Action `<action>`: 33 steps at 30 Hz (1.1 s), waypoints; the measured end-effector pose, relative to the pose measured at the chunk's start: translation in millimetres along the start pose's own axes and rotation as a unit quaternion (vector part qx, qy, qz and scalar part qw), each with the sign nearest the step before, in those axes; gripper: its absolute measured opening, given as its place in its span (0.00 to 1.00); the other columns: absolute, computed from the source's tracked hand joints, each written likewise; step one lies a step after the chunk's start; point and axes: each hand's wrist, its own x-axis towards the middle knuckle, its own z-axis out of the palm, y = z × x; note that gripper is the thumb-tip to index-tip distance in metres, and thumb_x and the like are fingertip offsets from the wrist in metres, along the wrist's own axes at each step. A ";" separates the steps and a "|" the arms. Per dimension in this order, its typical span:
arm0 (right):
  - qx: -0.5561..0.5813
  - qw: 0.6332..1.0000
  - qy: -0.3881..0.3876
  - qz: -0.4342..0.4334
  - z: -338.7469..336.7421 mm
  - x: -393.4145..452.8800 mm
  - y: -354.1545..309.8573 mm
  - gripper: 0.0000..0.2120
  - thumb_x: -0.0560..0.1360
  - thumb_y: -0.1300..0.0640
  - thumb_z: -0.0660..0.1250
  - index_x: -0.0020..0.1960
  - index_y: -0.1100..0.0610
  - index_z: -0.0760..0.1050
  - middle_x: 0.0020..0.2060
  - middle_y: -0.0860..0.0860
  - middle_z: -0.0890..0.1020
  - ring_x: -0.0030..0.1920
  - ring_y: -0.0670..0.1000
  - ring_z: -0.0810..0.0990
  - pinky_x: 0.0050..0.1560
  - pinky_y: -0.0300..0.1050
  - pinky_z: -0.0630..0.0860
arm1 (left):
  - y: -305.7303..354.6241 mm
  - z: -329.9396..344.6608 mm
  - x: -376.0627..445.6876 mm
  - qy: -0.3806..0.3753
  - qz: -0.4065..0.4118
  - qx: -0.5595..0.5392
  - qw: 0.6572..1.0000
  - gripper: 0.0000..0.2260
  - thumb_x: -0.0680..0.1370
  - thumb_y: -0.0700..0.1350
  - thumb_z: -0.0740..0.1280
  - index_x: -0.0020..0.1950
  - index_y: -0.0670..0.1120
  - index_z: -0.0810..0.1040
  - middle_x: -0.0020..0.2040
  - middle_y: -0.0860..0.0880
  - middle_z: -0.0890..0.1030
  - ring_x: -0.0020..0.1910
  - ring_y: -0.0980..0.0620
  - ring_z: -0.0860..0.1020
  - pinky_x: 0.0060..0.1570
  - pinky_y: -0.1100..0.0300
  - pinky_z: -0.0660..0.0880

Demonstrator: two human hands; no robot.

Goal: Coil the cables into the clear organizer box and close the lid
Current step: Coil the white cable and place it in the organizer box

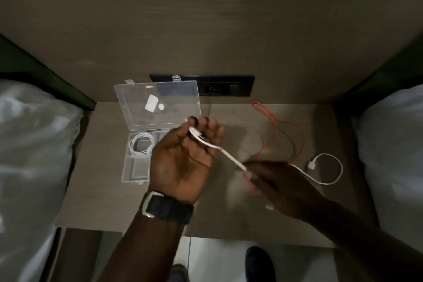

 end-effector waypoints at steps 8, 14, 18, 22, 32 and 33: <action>-0.054 0.990 0.080 -0.105 -46.7 12.9 -13.5 0.09 0.79 0.49 0.58 0.55 0.46 0.75 0.47 0.48 0.85 0.46 0.46 0.82 0.46 0.45 0.79 | -21.3 -11.4 -3.8 -0.048 0.018 0.551 0.833 0.12 0.81 0.34 0.55 0.44 0.30 0.74 0.34 0.36 0.76 0.31 0.45 0.74 0.35 0.58 0.73; -0.007 0.998 0.061 0.016 -34.8 42.7 -2.5 0.19 0.77 0.38 0.57 0.58 0.44 0.81 0.44 0.44 0.84 0.47 0.47 0.83 0.47 0.46 0.77 | -29.6 1.1 -23.3 -0.034 -0.132 0.151 0.979 0.11 0.75 0.45 0.57 0.40 0.42 0.76 0.26 0.52 0.65 0.22 0.55 0.62 0.29 0.61 0.68; -0.044 0.999 -0.019 -0.018 3.5 21.5 -8.6 0.15 0.81 0.44 0.57 0.59 0.48 0.77 0.45 0.49 0.84 0.48 0.53 0.83 0.43 0.43 0.73 | -3.1 -3.4 -6.5 -0.004 0.007 -0.012 1.000 0.12 0.81 0.44 0.54 0.47 0.43 0.76 0.35 0.50 0.75 0.35 0.53 0.75 0.50 0.57 0.78; -0.060 0.988 -0.117 -0.077 2.0 -5.2 -39.7 0.19 0.80 0.40 0.49 0.60 0.48 0.72 0.47 0.48 0.83 0.48 0.51 0.82 0.45 0.51 0.77 | 10.1 -21.8 7.8 0.058 0.176 0.265 0.946 0.10 0.81 0.39 0.55 0.48 0.38 0.74 0.43 0.41 0.77 0.44 0.46 0.78 0.58 0.50 0.74; 0.070 0.994 0.084 0.027 -24.6 47.1 -17.4 0.17 0.74 0.39 0.66 0.38 0.52 0.81 0.31 0.47 0.82 0.36 0.44 0.81 0.39 0.48 0.76 | -23.4 -12.5 -30.7 -0.055 -0.108 0.053 0.991 0.15 0.77 0.48 0.54 0.41 0.43 0.77 0.25 0.53 0.66 0.22 0.56 0.63 0.31 0.61 0.68; 0.053 0.996 0.062 0.022 -12.8 43.3 -17.5 0.16 0.76 0.41 0.64 0.37 0.51 0.78 0.28 0.46 0.79 0.33 0.41 0.78 0.37 0.45 0.72 | -16.0 -10.6 -27.0 -0.048 -0.072 0.006 0.996 0.15 0.79 0.47 0.53 0.42 0.44 0.76 0.26 0.53 0.67 0.24 0.56 0.64 0.33 0.61 0.70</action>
